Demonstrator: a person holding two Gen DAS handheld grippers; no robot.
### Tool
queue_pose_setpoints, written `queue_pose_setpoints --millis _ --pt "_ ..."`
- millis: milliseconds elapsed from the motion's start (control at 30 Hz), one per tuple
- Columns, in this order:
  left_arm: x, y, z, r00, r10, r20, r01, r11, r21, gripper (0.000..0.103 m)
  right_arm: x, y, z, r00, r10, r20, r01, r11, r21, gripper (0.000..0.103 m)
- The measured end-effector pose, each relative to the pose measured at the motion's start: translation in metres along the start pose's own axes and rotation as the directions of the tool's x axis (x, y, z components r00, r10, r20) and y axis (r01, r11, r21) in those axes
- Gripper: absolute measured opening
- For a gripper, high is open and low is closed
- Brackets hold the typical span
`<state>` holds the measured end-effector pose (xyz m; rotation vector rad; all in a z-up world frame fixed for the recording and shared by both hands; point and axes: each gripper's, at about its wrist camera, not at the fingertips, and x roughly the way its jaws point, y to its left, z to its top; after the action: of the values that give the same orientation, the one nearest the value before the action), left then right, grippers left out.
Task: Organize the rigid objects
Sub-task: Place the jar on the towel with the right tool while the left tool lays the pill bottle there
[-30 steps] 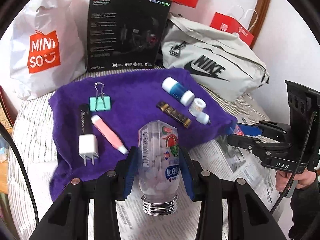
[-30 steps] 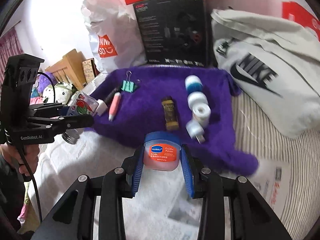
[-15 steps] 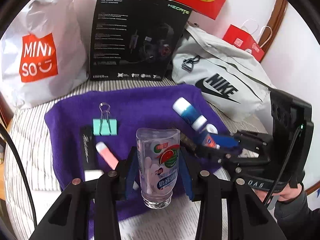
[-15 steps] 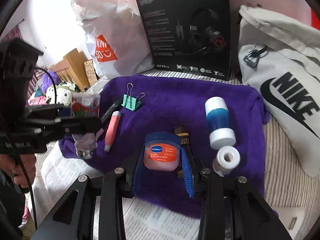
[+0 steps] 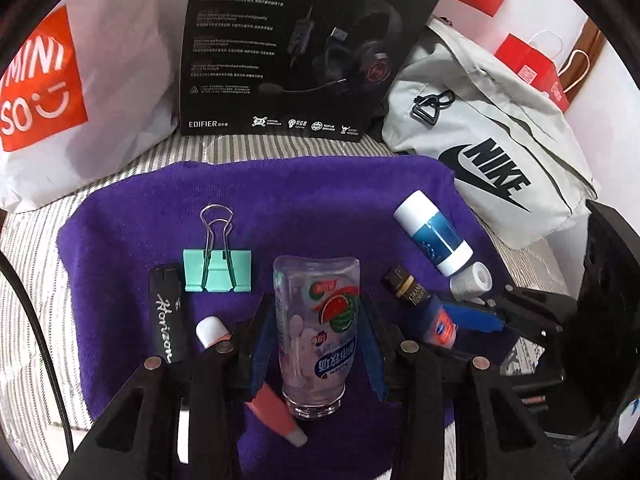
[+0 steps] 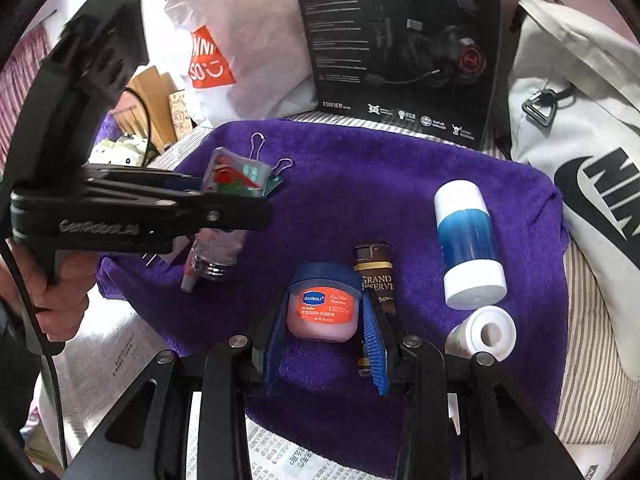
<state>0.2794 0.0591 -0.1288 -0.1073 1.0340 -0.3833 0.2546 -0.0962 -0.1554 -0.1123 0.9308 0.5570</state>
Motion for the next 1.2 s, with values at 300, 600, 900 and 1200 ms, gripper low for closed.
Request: queue_pose_setpoints --millis 300,600,900,1200 --pt "0.024 -0.003 0.011 0.997 0.056 -0.045 -0.054 0.998 0.045 0.038 0.016 0.011 0.001 1.0 -0.004 -0.02 0.002 0.998 -0.058 0.036" --pt "0.029 -0.013 0.008 0.991 0.124 -0.043 -0.118 0.985 0.125 0.038 0.014 0.013 -0.004 1.0 -0.006 -0.006 0.005 0.995 -0.096 0.037" --pt "0.022 -0.012 0.003 0.99 0.134 -0.051 -0.127 0.985 0.121 0.039 0.007 0.004 -0.007 0.999 0.037 -0.017 -0.038 0.996 -0.077 0.042" --pt "0.014 -0.02 -0.017 0.989 0.139 -0.049 -0.131 0.981 0.14 0.064 -0.024 -0.004 -0.021 1.0 -0.021 0.004 0.021 0.999 -0.042 0.063"
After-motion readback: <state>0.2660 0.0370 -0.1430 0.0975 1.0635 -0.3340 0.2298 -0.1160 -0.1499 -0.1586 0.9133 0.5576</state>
